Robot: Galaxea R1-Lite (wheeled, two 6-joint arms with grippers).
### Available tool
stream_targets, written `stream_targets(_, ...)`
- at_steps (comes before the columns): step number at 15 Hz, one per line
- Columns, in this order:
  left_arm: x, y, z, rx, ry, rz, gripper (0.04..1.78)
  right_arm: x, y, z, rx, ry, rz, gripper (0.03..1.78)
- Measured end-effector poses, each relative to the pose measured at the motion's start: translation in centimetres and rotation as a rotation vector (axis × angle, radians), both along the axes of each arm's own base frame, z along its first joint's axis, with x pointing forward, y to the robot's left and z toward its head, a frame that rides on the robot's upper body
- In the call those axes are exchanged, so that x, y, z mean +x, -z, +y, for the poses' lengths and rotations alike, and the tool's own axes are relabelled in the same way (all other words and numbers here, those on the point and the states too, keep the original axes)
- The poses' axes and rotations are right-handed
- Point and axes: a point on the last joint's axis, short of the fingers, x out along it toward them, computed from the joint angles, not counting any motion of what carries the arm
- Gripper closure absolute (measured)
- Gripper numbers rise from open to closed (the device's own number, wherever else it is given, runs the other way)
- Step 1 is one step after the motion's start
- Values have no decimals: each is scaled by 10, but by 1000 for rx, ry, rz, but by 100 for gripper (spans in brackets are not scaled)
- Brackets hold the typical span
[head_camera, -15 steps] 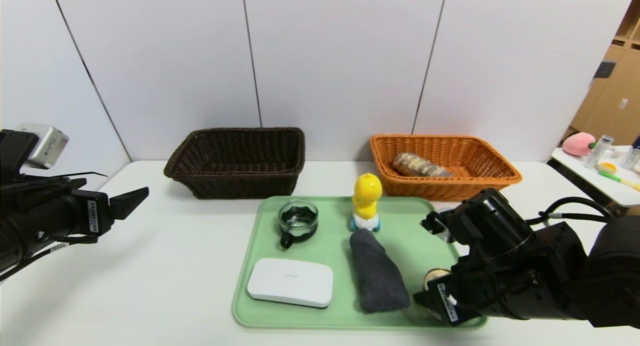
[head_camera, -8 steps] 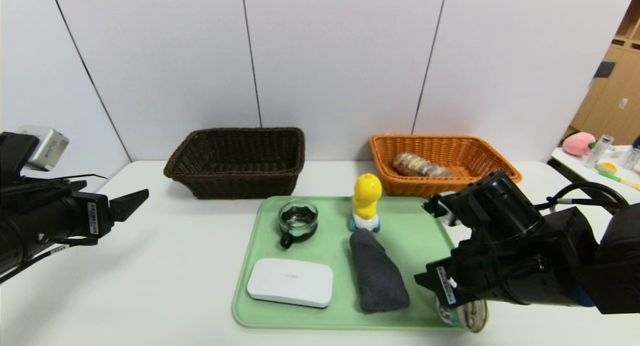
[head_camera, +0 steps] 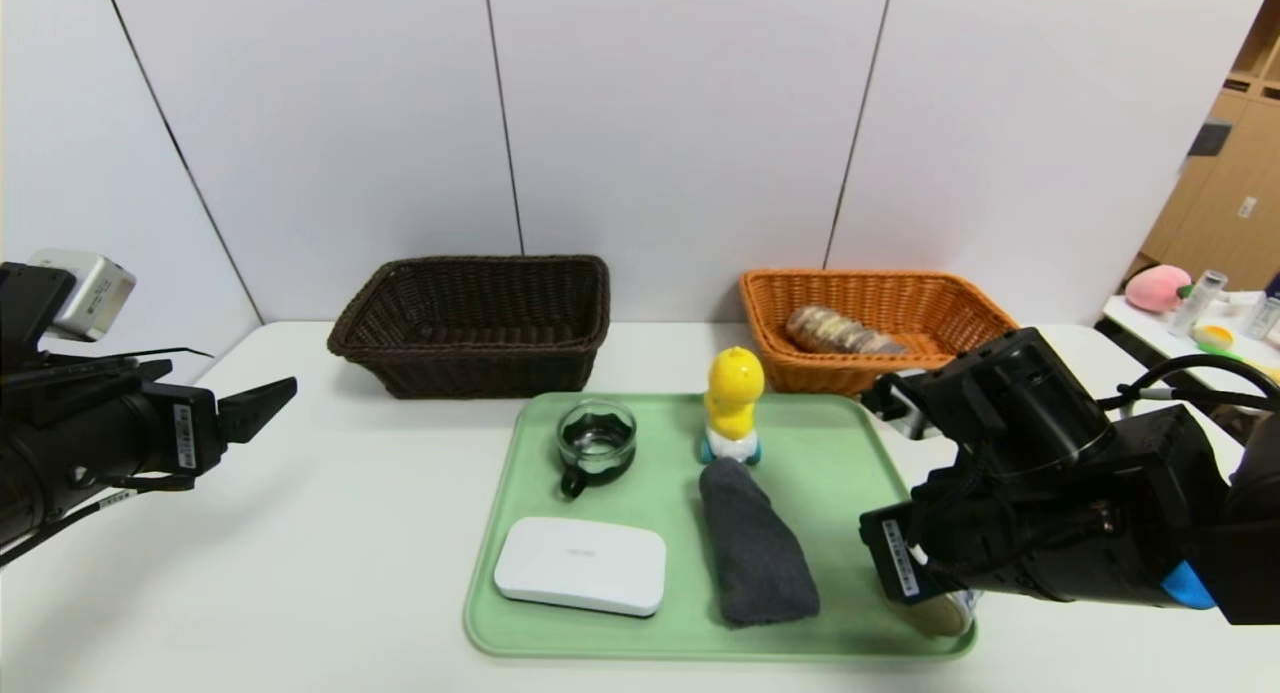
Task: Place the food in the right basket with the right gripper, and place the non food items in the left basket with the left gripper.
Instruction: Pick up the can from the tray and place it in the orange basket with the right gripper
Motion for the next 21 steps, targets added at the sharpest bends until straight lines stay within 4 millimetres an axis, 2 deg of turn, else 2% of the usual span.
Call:
stream_targets(8, -4, 2, 0, 0, 1, 3, 13, 10, -4, 7, 42, 11, -96, 176)
stream_targets(11, -4, 1, 0, 1, 1, 0, 13, 14, 2, 12, -10, 55, -129, 123)
stream_targets(13, -5, 1, 0, 1, 0, -1, 13, 12, 4, 12, -22, 47, -122, 96)
stream_targets(17, -6, 1, 0, 1, 0, -4, 13, 9, 1, 10, -19, 35, -140, 62)
stream_targets(21, -7, 3, 0, 1, 0, 4, 13, 4, -5, 6, -15, 33, -158, 41)
